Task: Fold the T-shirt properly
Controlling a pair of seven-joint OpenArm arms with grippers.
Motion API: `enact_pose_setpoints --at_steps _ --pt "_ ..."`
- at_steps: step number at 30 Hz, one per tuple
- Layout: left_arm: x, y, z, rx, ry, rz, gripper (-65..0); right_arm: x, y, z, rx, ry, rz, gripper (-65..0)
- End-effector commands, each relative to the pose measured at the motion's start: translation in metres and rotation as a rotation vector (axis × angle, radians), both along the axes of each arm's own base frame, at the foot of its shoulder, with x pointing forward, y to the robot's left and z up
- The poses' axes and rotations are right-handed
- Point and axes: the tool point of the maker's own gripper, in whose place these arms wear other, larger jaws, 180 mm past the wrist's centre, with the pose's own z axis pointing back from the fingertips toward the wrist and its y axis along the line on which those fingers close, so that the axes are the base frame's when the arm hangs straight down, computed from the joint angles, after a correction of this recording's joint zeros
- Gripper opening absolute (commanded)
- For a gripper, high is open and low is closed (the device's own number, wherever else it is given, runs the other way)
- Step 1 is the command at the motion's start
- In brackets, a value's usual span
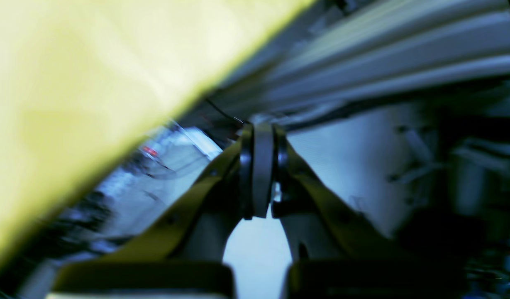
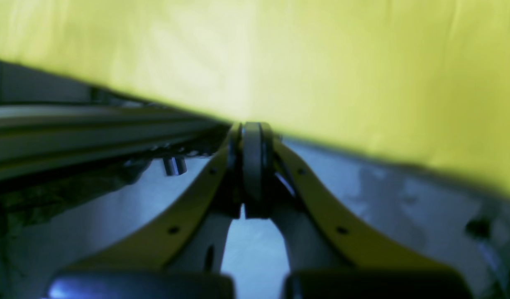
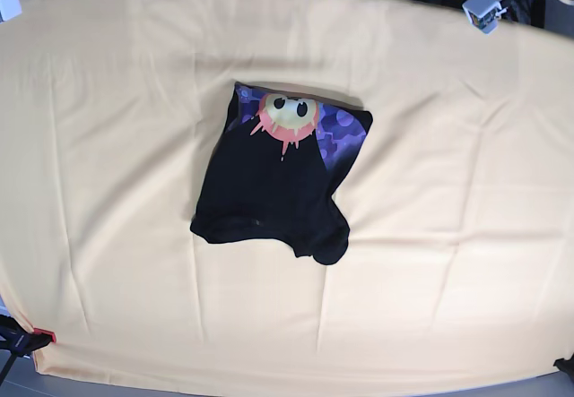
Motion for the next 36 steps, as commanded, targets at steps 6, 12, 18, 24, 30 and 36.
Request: enact_pose_setpoints --at_steps 6,12,18,24,30,36 --pt "-0.061 -0.015 0.005 -0.064 0.214 0.087 -65.0 -0.058 0.017 -0.011 0.099 0.204 -0.003 -65.0" --pt "-0.088 -0.012 -0.016 -0.071 0.34 0.173 -65.0 -0.108 0.054 -0.049 0.336 0.406 -0.06 -65.0" --pt "-0.099 -0.005 -0.088 -0.033 0.44 0.255 -65.0 -0.13 0.057 -0.125 0.28 0.526 -0.045 -65.0" --pt "-0.088 0.009 -0.192 0.038 0.482 0.398 -65.0 -0.121 0.043 -0.204 0.154 0.534 0.026 -65.0" --pt "-0.069 0.027 -0.275 0.117 0.466 0.528 -65.0 -0.095 0.023 -0.263 0.05 0.436 0.041 -65.0" --pt "-0.042 0.035 -0.324 0.267 0.316 0.477 -65.0 -0.061 0.008 -0.307 -0.114 0.367 0.08 -65.0"
